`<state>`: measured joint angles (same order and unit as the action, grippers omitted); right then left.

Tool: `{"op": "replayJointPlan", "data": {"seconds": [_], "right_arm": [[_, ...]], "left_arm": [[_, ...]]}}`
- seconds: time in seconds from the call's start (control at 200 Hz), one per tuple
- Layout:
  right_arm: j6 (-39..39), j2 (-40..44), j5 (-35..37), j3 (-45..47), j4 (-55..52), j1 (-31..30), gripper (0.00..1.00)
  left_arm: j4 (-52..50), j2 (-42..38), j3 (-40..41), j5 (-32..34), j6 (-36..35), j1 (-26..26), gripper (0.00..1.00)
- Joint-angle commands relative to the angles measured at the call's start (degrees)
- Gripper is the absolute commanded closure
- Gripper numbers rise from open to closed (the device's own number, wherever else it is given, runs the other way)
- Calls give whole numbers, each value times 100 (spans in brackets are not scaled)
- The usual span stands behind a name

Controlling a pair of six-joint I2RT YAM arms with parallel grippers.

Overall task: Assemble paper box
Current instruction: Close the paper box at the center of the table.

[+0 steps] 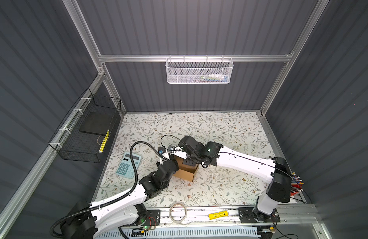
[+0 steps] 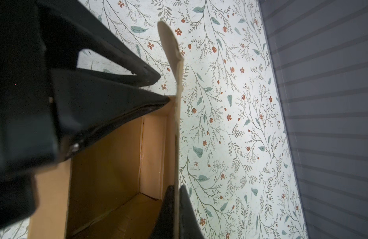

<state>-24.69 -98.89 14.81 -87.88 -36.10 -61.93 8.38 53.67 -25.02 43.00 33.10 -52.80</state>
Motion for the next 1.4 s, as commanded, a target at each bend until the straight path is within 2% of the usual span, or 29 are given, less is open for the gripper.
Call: {"op": "replayJointPlan", "data": {"seconds": [0.0, 0.23, 0.345, 0.48, 0.625, 1.396], "right_arm": [[-32, -93, 55, -72, -295, -30, 98], [-25, -112, 84, -124, -305, -51, 98], [-4, -112, 104, -131, -313, -57, 98], [20, -98, 136, -133, -303, -79, 98], [32, -87, 164, -109, -309, -87, 98], [100, -122, 198, -98, -258, -144, 98]], "left_arm": [[-596, -349, -247, 155, 221, 6, 75], [-2010, -1225, -414, 12, 918, 4, 75], [-2684, -1520, -483, -255, 1346, 6, 82], [-3310, -1434, -592, -683, 1734, 6, 93], [-3457, -1161, -584, -1193, 2007, -2, 100], [-3716, -1281, 13, -2320, 2746, -19, 100]]}}
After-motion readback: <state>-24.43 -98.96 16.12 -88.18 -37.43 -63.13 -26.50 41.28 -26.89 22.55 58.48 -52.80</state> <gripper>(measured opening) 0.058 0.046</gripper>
